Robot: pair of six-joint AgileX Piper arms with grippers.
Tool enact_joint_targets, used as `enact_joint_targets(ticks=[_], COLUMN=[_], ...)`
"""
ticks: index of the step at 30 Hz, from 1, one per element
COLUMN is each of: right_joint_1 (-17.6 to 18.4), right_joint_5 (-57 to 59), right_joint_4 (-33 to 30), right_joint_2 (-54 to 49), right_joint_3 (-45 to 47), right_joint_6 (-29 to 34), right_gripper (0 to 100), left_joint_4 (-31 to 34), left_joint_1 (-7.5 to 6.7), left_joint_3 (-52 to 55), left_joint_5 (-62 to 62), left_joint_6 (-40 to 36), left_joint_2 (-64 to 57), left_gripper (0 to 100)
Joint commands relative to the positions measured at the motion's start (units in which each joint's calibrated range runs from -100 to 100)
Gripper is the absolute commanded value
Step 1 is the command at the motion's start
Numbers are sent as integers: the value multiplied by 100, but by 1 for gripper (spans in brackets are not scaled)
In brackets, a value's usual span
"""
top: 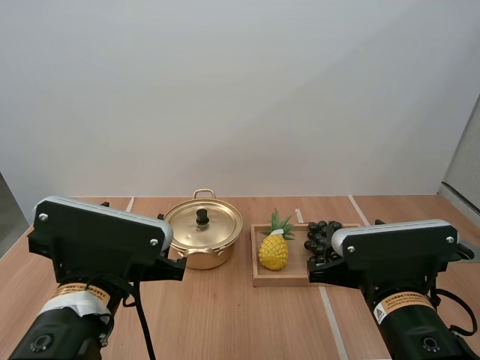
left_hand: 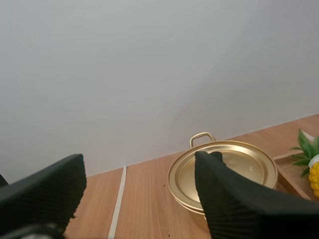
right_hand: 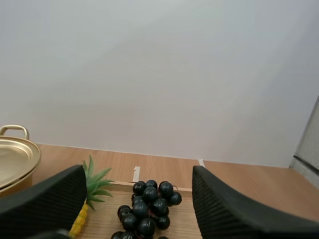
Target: Open the pot, put the pineapple inside, and close it
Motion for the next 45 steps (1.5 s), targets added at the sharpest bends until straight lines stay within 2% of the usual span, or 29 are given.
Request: enact_joint_targets(ticks=[1,4,9,14,19,24,27,34,41,45], right_joint_1=[-26,-26,-26,-26,-26,-26,-26,-26,-95,-130], right_joint_5=[-181,-227,-490,394,415,456,742,1203,1673,2090], right_joint_4=[-557,-761,-900,-839,-189,-269,-299,68,380,927], right_joint_2=[-8,-8,-8,-8,-8,95,460,1638,2691,3481], right_joint_3=[0,0,-230,-1167,-1766,-2055,-2287,-3179,-4205,-4750], right_joint_6=[-60,-159,-834,-765,-457,-490,-490,-490,-501,-501], right_gripper=[100,100,100,100,100,100,100,100,100,100], left_joint_4=[23,23,23,-74,-74,-136,-136,-136,-136,-136], left_joint_1=[-16,-16,-16,-16,-16,-16,-16,-16,-16,-16], left_joint_3=[-45,-45,-157,-505,-1089,-1782,-2291,-3624,-4708,-4906], left_joint_5=[-428,-655,-1030,-1396,-1733,-1736,-1537,-478,-274,-64], left_joint_6=[11,11,11,-8,-8,-29,-29,-180,-180,-180], left_joint_2=[-3,-3,-3,-3,-3,385,999,2283,3156,3338], left_gripper=[100,100,100,100,100,100,100,100,100,100])
